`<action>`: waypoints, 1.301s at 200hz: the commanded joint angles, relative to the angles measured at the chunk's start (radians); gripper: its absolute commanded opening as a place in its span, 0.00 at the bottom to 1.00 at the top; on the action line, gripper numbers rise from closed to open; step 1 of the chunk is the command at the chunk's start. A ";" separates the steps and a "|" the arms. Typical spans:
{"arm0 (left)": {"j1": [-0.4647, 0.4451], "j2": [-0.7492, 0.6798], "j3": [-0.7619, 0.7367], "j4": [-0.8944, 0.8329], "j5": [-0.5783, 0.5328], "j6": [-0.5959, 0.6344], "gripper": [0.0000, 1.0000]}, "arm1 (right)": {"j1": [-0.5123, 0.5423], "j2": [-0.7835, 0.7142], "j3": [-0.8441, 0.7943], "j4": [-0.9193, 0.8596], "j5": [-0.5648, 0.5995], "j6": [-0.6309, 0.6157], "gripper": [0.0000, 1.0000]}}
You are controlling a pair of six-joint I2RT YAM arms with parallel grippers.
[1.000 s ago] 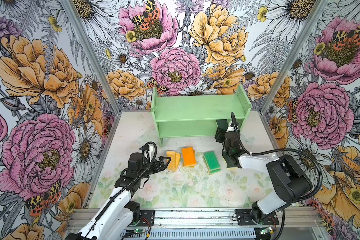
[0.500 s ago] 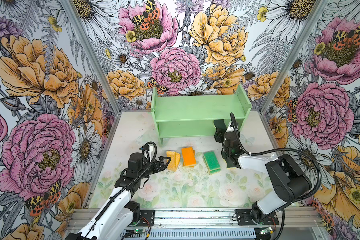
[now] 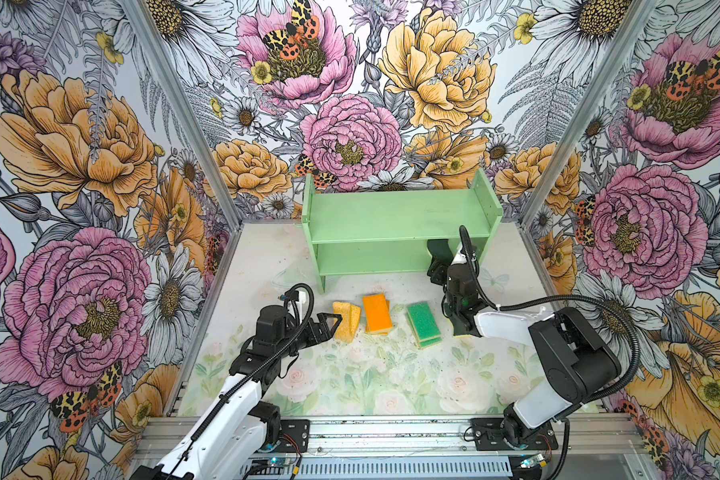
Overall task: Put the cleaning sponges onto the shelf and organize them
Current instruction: 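Lower the dark green scouring pad onto the lower shelf and open the right gripper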
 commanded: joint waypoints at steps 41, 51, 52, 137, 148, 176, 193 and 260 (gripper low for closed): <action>0.007 -0.015 -0.001 0.000 0.007 0.027 0.99 | 0.011 -0.033 0.000 -0.017 0.020 0.002 0.79; 0.007 -0.015 -0.001 0.000 0.006 0.027 0.99 | 0.011 -0.047 -0.004 -0.017 0.021 -0.002 0.79; 0.006 -0.015 -0.001 0.000 0.005 0.027 0.99 | 0.011 -0.048 -0.005 -0.017 0.021 -0.003 0.79; 0.006 -0.015 0.000 0.000 0.006 0.026 0.99 | 0.016 -0.181 -0.042 -0.127 0.024 -0.043 0.80; 0.007 -0.015 -0.001 0.000 0.006 0.026 0.99 | 0.016 -0.201 -0.052 -0.145 0.012 -0.047 0.79; 0.006 -0.015 0.003 0.001 0.006 0.025 0.99 | 0.017 -0.264 -0.075 -0.197 -0.020 -0.046 0.79; 0.006 -0.013 0.002 0.001 0.008 0.025 0.99 | 0.017 -0.315 -0.084 -0.245 -0.045 -0.046 0.79; 0.004 -0.008 0.002 0.007 0.013 0.025 0.99 | -0.022 -0.473 -0.045 -0.458 -0.348 -0.043 0.81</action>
